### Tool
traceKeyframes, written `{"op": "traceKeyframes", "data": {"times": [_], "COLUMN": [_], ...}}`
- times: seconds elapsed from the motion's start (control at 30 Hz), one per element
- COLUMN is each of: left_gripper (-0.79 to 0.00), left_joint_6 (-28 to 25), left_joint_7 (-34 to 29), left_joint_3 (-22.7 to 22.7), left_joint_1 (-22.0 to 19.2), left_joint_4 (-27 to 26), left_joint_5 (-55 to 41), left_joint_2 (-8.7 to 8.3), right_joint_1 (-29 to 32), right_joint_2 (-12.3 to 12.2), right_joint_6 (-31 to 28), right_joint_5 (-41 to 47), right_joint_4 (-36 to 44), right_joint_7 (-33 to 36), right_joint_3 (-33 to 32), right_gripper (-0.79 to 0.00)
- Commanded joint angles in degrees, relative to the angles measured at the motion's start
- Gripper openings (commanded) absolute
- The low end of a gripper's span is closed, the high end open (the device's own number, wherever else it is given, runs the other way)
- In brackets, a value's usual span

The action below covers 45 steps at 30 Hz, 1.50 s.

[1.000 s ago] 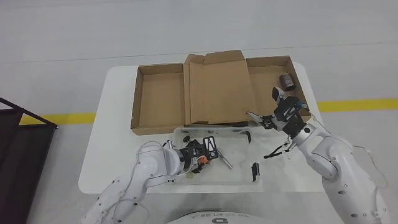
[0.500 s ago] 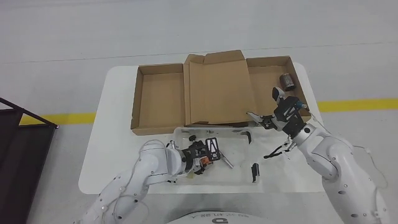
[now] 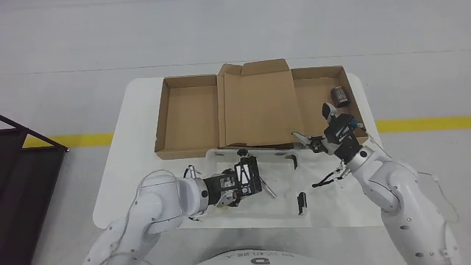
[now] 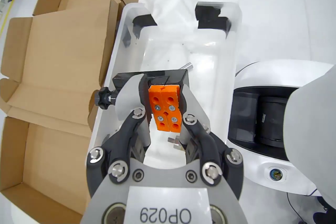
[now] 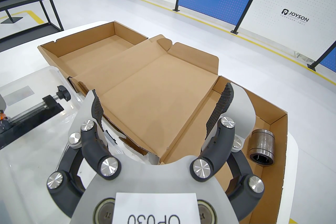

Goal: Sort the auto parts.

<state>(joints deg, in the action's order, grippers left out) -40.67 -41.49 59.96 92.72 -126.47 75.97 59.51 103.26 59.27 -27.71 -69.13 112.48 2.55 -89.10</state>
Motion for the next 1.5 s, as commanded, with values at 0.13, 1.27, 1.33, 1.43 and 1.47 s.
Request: {"op": "traceKeyframes", "data": {"times": [0.13, 1.27, 1.33, 1.43, 1.47], "left_gripper": [-0.785, -0.785, -0.785, -0.785, -0.785], "left_joint_6": [0.6, 7.3, 6.2, 5.6, 5.5], "left_joint_7": [2.0, 14.9, 15.2, 15.3, 15.5], "left_joint_3": [-0.2, 22.8, 22.1, 19.4, 18.4], "left_joint_1": [0.5, 2.1, -0.2, -3.7, -4.7], "left_joint_4": [1.4, 4.7, 8.8, 14.3, 15.9], "left_joint_5": [2.5, 1.7, 0.5, 1.5, 2.0], "left_joint_2": [-0.28, -2.83, -2.76, -2.51, -2.39], "right_joint_1": [0.0, 0.0, 0.0, 0.0, 0.0], "right_joint_2": [0.0, 0.0, 0.0, 0.0, 0.0], "right_joint_6": [0.0, 0.0, 0.0, 0.0, 0.0], "right_joint_5": [0.0, 0.0, 0.0, 0.0, 0.0], "right_joint_4": [0.0, 0.0, 0.0, 0.0, 0.0], "right_joint_7": [0.0, 0.0, 0.0, 0.0, 0.0], "right_joint_3": [0.0, 0.0, 0.0, 0.0, 0.0], "right_gripper": [0.0, 0.0, 0.0, 0.0, 0.0]}}
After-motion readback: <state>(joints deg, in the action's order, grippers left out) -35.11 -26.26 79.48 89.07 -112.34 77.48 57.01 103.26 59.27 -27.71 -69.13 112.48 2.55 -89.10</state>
